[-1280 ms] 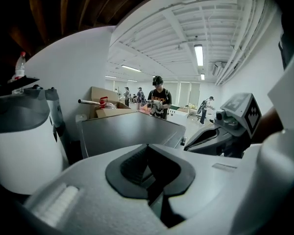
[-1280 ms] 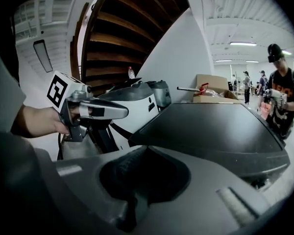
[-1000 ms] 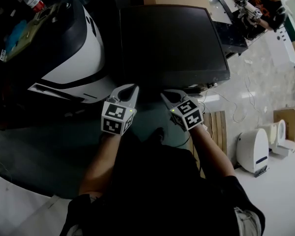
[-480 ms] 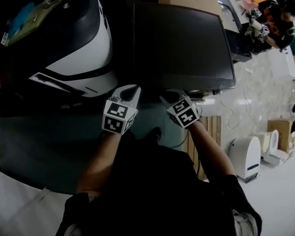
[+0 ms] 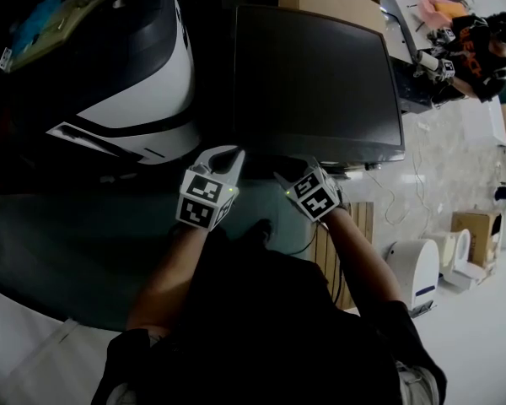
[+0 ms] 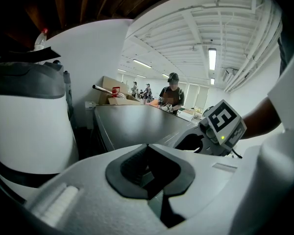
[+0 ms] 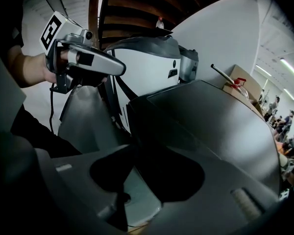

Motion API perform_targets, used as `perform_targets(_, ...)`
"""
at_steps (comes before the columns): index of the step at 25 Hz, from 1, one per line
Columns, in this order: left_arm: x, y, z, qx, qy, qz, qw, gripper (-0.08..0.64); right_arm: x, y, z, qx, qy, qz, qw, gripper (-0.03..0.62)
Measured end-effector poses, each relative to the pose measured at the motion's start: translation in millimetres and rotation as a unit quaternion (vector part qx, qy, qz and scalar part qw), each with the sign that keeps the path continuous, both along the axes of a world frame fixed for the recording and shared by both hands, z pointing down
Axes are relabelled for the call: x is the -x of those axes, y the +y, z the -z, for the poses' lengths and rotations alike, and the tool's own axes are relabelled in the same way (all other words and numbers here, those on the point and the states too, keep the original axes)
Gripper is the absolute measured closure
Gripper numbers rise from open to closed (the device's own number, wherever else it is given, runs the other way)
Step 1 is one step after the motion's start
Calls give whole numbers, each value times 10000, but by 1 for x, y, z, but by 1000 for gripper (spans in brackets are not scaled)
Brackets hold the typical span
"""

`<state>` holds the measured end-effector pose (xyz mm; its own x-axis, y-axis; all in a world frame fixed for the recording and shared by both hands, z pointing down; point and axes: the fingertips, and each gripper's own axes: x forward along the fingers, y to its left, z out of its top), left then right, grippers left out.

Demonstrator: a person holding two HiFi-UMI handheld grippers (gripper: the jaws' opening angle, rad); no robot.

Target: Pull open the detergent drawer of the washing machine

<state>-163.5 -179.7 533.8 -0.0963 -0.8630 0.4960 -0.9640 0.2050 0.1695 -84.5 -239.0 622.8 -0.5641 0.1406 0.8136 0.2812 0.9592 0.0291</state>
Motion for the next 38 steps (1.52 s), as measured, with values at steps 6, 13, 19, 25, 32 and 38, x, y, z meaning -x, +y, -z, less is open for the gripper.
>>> perform_targets(6, 2, -6, -2, -2, 44, -42, 10000, 549, 0, 0, 0, -9, 32, 67, 10000, 420)
perform_targets(13, -1, -6, -3, 42, 71, -105, 9999, 549, -1, 2, -1, -128, -8, 90, 9999, 397)
perform_targets(19, -2, 4, -6, 105, 81, -54, 9999, 549, -3, 3, -1, -207, -33, 78, 9997, 396)
perform_targets(25, -2, 14, -6, 115, 97, 32, 9999, 549, -4, 5, -3, -251, 10, 193, 9995, 385)
perform_targets(32, 2, 24, -9, 130, 113, 167, 9997, 549, -5, 8, -3, -293, 1, 274, 9992, 370)
perform_targets(38, 2, 24, -14, 168, 158, 198, 9995, 549, -5, 8, -4, -284, 26, 353, 9990, 370)
